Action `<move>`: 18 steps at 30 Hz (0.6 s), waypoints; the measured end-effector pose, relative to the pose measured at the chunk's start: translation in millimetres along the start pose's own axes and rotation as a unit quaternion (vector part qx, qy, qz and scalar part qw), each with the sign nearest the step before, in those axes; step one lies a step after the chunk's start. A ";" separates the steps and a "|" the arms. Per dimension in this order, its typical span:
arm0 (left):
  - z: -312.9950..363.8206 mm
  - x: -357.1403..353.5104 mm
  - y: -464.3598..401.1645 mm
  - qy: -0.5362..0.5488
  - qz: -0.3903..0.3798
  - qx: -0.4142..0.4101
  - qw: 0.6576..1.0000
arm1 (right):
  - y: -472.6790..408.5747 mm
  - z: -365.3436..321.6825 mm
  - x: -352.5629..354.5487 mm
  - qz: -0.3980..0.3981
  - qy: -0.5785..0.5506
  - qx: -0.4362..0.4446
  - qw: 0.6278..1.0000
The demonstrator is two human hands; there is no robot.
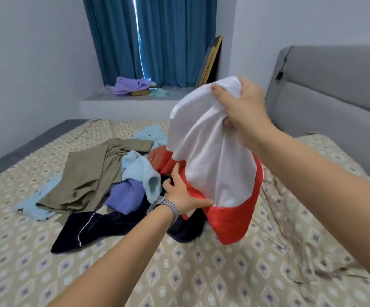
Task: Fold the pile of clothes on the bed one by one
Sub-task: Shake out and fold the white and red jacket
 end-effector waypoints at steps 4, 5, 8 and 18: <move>38.8 -9.7 44.1 -0.087 -0.010 -0.115 0.989 | 23.1 -37.5 29.3 0.028 -0.127 -0.076 0.989; 51.6 -6.9 52.8 -0.052 0.014 -0.145 0.988 | 28.6 -45.9 37.6 0.032 -0.145 -0.087 0.985; 85.3 19.2 82.3 0.077 0.112 -0.220 0.966 | 42.6 -59.3 70.6 0.060 -0.151 -0.114 0.980; 70.6 58.1 116.2 0.230 0.157 -0.143 0.950 | 126.3 36.0 74.0 -0.237 0.108 -0.165 0.951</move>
Point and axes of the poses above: each hand's wrist, its own y-axis away from the middle knuckle, its own x-axis out of the back of the hand, z = x × y, the point moved 10 cm from there along -y, towards the middle knuckle
